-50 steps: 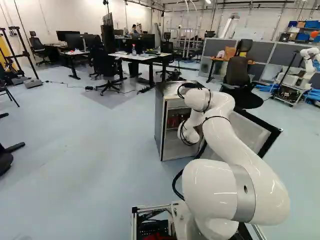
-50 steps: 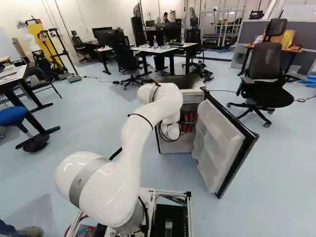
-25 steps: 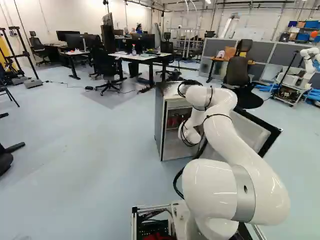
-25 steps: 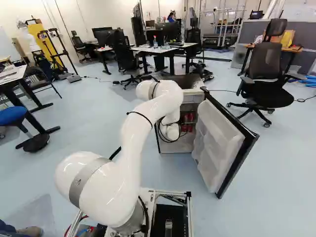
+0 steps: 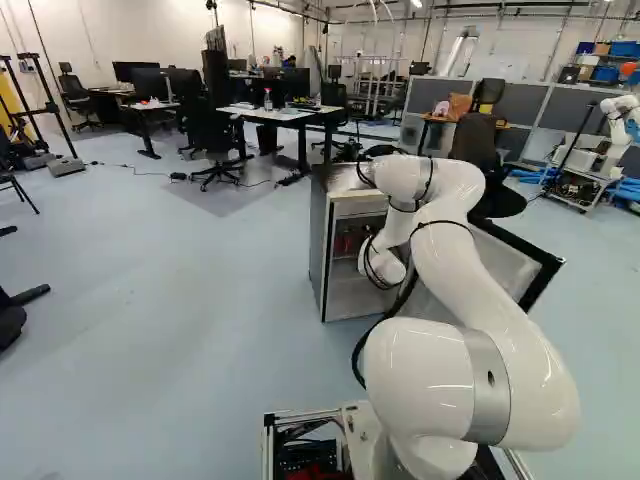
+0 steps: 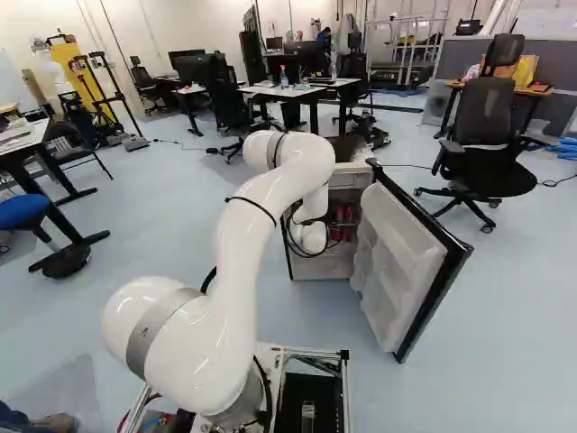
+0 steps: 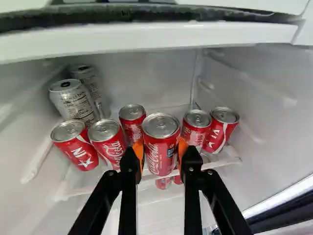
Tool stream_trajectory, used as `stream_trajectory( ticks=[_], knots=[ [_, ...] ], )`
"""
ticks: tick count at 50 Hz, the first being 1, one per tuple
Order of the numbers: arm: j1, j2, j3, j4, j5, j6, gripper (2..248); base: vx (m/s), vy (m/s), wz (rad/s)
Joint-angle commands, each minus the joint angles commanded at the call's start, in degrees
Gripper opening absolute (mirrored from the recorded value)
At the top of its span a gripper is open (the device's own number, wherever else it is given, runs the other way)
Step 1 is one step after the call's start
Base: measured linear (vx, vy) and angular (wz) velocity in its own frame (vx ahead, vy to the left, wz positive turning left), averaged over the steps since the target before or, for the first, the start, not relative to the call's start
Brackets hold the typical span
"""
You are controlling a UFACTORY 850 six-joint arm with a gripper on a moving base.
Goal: Grab a drink from the fridge
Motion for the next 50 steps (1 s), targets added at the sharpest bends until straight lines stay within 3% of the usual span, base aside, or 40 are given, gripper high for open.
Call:
stream_trajectory(
  ticks=[50],
  knots=[
    [-1.07,16.74,20.06,0.00,0.00,0.00,91,0.000,0.000,0.000]
  ],
)
